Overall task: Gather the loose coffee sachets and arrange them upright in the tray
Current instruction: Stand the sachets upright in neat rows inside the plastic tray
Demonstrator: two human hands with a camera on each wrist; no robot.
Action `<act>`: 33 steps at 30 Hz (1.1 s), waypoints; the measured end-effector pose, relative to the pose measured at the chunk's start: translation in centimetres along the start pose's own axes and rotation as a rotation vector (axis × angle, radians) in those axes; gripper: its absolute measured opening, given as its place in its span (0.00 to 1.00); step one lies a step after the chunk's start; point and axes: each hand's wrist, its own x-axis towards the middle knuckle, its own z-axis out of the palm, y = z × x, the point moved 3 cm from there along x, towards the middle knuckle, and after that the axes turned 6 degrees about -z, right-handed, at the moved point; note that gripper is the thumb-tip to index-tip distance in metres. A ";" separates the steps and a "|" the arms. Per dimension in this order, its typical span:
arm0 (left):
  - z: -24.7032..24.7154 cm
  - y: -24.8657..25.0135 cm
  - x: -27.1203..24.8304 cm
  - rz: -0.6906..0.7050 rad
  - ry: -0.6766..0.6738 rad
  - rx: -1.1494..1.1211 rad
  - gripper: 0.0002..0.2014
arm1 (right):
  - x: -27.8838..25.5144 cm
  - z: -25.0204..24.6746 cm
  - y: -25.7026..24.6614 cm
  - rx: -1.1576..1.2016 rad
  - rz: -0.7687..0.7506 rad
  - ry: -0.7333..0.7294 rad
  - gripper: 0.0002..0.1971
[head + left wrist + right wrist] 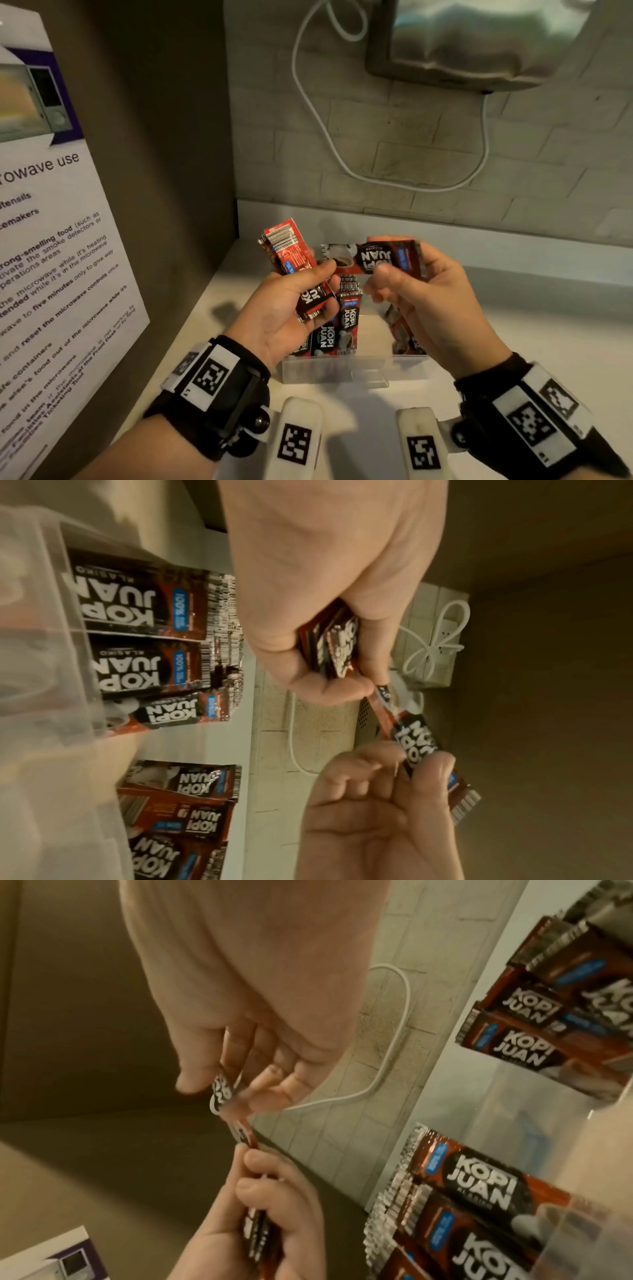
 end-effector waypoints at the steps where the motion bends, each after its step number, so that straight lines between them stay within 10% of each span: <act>1: 0.0 -0.2 0.0 -0.004 -0.009 0.011 0.07 | 0.0 0.2 0.1 0.038 0.012 0.028 0.16; 10: -1.5 1.2 0.0 0.064 0.156 0.169 0.08 | 1.0 -1.9 0.9 -0.141 0.030 0.252 0.07; 16: -3.3 2.5 -0.3 0.049 0.254 0.132 0.12 | -0.3 -3.7 5.4 -0.578 0.378 0.184 0.08; 33: -5.3 1.1 -0.1 0.015 0.343 0.113 0.07 | 0.3 -3.7 9.0 -0.571 0.504 0.169 0.10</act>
